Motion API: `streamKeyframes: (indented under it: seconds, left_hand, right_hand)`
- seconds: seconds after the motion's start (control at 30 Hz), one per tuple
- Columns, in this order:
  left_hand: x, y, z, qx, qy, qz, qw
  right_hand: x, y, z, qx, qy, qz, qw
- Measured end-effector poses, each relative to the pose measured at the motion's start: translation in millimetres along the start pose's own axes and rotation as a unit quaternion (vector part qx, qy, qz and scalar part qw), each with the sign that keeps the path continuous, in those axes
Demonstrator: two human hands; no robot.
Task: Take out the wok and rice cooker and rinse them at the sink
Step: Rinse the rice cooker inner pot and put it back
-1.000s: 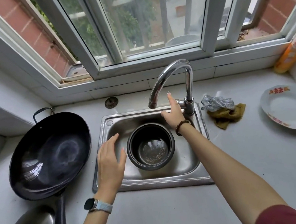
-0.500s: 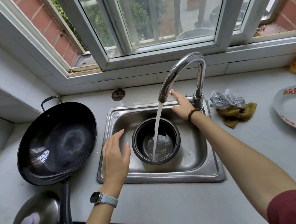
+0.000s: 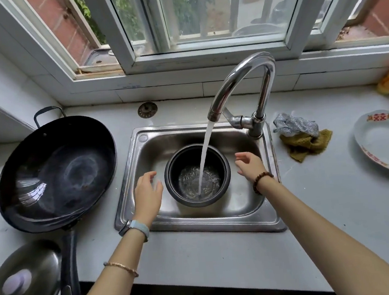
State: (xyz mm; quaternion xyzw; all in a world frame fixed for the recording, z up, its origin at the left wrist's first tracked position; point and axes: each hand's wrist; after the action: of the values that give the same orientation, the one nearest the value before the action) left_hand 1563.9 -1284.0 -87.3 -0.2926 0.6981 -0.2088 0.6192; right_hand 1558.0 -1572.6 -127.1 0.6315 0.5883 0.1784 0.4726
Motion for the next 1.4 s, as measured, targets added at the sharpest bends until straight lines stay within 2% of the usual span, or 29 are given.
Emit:
streamKeyframes:
  seconds: [0.23, 0.4, 0.57, 0.87, 1.0, 1.13, 1.2, 1.3, 1.4]
  left_hand:
    - [38.4, 32.6, 25.8, -0.089, 0.095, 0.035, 0.991]
    - [50.6, 47.5, 41.5, -0.160, 0.087, -0.033, 0.983]
    - [52.3, 37.3, 48.9, -0.192, 0.065, -0.093, 0.975]
    - [49.5, 39.3, 60.6, -0.226, 0.083, -0.103, 0.965]
    - [38.3, 30.1, 67.0, -0.254, 0.086, -0.171, 0.948]
    - [19.3, 9.7, 70.1, -0.224, 0.090, -0.206, 0.948]
    - [8.8, 0.1, 71.5, -0.183, 0.081, -0.195, 0.960]
    - [-7.0, -7.8, 71.7, -0.114, 0.069, -0.142, 0.981]
    - [-16.5, -8.4, 65.7, -0.095, 0.067, -0.139, 0.983]
  right_hand:
    - [15.9, -23.5, 8.0, 0.106, 0.011, 0.049, 0.993]
    - [32.4, -22.2, 13.4, 0.137, 0.019, 0.072, 0.988]
    - [40.2, -15.0, 16.5, 0.132, 0.016, 0.081, 0.988]
    - [38.0, -0.5, 12.6, 0.108, 0.013, 0.080, 0.991]
    - [29.9, 6.0, 9.3, 0.120, 0.015, 0.101, 0.988]
    - [21.6, 10.3, -2.5, 0.164, 0.033, 0.134, 0.977]
    - [20.6, 11.1, -12.6, 0.176, 0.047, 0.158, 0.971]
    - [22.6, 8.9, -26.4, 0.166, 0.053, 0.168, 0.970]
    - [24.2, 8.7, -34.5, 0.134, 0.029, 0.162, 0.977]
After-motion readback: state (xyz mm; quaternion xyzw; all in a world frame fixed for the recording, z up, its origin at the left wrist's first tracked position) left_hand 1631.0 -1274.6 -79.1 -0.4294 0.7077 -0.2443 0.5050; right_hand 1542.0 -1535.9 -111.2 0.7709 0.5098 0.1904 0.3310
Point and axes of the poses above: each hand's wrist, its own z-axis towards the middle knuckle, its own x-axis out of the palm, y = z × x, and after that the axes turned 2 degrees about -y, right-handed
